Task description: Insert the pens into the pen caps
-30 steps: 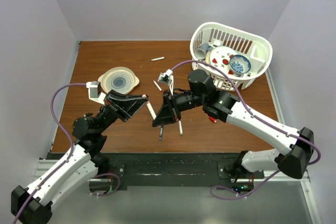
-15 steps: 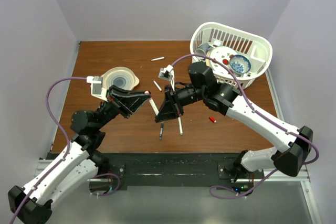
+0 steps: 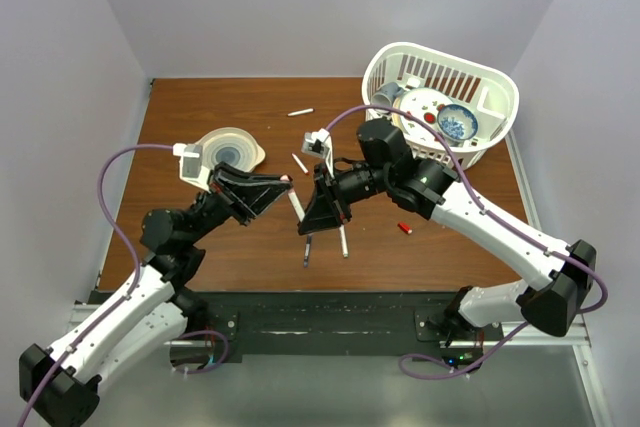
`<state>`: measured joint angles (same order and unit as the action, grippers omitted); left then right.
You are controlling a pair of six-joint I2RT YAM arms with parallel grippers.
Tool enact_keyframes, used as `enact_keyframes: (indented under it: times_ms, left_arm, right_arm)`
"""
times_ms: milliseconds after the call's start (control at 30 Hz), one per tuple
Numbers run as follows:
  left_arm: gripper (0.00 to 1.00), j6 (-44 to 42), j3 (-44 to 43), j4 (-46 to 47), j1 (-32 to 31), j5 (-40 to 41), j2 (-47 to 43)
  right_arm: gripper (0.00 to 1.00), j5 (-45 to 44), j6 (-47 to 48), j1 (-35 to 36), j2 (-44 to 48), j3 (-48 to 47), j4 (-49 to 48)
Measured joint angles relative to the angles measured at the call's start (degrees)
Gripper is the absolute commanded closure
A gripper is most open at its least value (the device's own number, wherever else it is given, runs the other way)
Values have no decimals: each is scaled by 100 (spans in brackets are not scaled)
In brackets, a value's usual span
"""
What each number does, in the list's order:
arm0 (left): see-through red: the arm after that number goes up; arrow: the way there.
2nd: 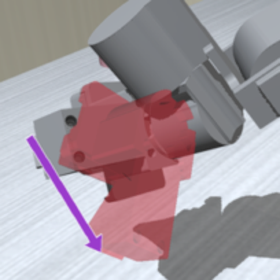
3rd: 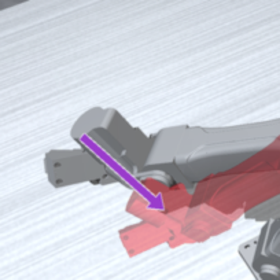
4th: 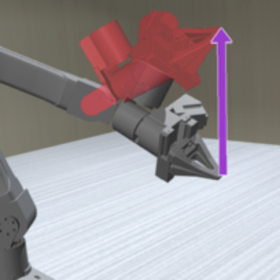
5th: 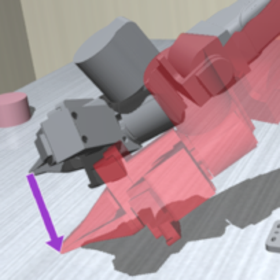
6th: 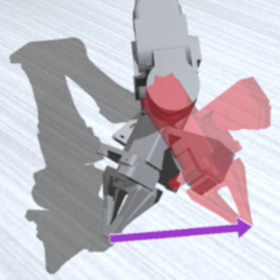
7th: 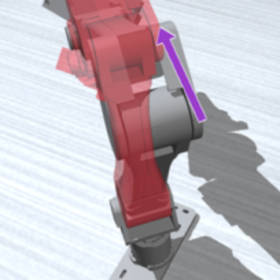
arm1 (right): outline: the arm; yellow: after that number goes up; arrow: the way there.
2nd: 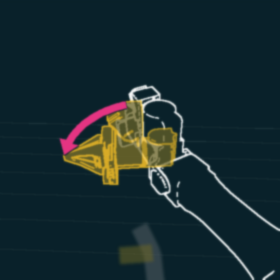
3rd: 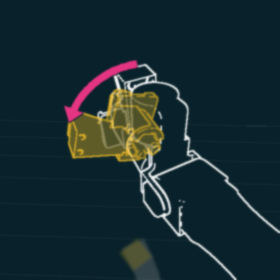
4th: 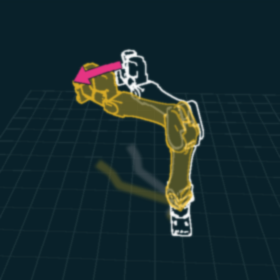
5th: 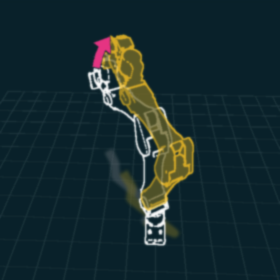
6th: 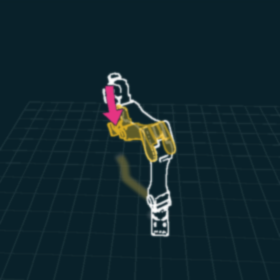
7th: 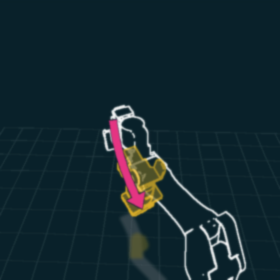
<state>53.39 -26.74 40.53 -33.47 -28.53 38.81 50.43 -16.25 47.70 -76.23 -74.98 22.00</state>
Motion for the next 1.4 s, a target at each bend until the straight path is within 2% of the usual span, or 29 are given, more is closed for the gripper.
enact_keyframes:
  times_ms: [333, 533, 833, 967, 1067, 1167, 1200, 1233, 1300, 1333, 1400]
  left_arm:
    - [100, 181, 175, 417, -11, 188, 72]
    - [100, 260, 240, 699, -94, 527, 111]
    - [100, 828, 446, 1349, -385, 673, 483]
    - [100, 852, 232, 1126, -407, 647, 579]
    - [100, 625, -289, 470, -400, 540, 649]
    - [100, 398, -942, -221, -299, 76, 857]
    - [100, 385, -1075, -352, -256, -57, 918]
    - [100, 356, -1217, -483, -212, -234, 986]
    - [100, 310, -1394, -717, -146, -540, 1130]
    - [100, 293, -1464, -831, -131, -660, 1224]
    - [100, 275, -1563, -1054, -98, -879, 1397]
  right_arm:
    - [100, -46, -214, -68, -37, -140, 116]
    - [100, -96, -214, -197, -223, -734, 507]
    - [100, 0, -481, -260, -474, -1145, 404]
    - [100, 11, -664, -332, -455, -1145, 146]
    - [100, 4, -704, -426, -295, -1021, -168]
    - [100, -105, -765, -527, 144, -507, -824]
    - [97, -168, -804, -535, 262, -341, -1019]
    - [88, -236, -857, -542, 391, -131, -1237]
    - [77, -452, -981, -553, 708, 426, -1722]
    - [66, -518, -1040, -568, 809, 610, -1832]
    - [58, -726, -1156, -595, 1021, 1021, -2105]
